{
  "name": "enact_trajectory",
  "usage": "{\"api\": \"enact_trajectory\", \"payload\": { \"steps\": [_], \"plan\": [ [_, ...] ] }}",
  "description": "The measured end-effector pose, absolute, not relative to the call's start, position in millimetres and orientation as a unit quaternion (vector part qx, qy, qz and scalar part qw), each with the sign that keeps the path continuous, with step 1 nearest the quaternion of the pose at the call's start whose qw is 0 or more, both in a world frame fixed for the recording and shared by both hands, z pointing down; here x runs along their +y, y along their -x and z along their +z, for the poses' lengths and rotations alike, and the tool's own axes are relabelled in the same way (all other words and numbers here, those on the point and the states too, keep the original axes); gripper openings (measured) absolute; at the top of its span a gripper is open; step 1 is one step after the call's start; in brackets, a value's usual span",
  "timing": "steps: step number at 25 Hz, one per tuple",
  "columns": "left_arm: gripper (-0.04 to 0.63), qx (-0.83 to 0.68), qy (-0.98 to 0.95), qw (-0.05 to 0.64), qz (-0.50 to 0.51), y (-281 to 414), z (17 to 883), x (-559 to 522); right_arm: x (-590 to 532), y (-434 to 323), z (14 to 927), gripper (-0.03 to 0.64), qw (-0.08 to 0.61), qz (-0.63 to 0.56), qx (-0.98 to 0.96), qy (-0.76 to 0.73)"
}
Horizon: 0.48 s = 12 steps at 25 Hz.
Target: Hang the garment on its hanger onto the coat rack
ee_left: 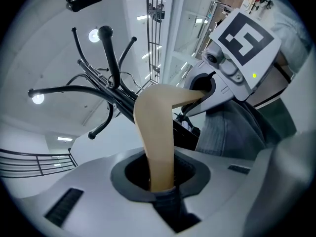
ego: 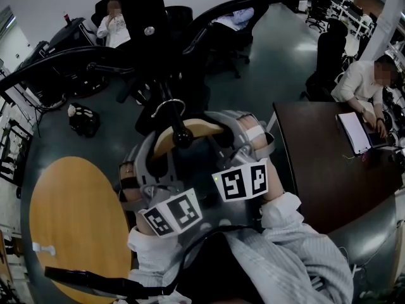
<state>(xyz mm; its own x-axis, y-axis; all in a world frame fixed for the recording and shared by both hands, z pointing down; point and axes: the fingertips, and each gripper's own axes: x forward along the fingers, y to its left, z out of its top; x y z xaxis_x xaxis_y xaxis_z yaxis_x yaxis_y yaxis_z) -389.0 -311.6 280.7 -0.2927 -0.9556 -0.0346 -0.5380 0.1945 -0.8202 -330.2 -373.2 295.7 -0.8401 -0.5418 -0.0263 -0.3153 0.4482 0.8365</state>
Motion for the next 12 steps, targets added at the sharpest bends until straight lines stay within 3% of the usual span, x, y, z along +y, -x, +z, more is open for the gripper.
{"api": "enact_trajectory", "payload": {
  "steps": [12],
  "plan": [
    [0.085, 0.705, 0.531, 0.298, -0.363, 379.5, 279.4, -303.1, -357.6, 320.4, 295.4, 0.063, 0.102, -0.448, -0.861, -0.216]
  ]
}}
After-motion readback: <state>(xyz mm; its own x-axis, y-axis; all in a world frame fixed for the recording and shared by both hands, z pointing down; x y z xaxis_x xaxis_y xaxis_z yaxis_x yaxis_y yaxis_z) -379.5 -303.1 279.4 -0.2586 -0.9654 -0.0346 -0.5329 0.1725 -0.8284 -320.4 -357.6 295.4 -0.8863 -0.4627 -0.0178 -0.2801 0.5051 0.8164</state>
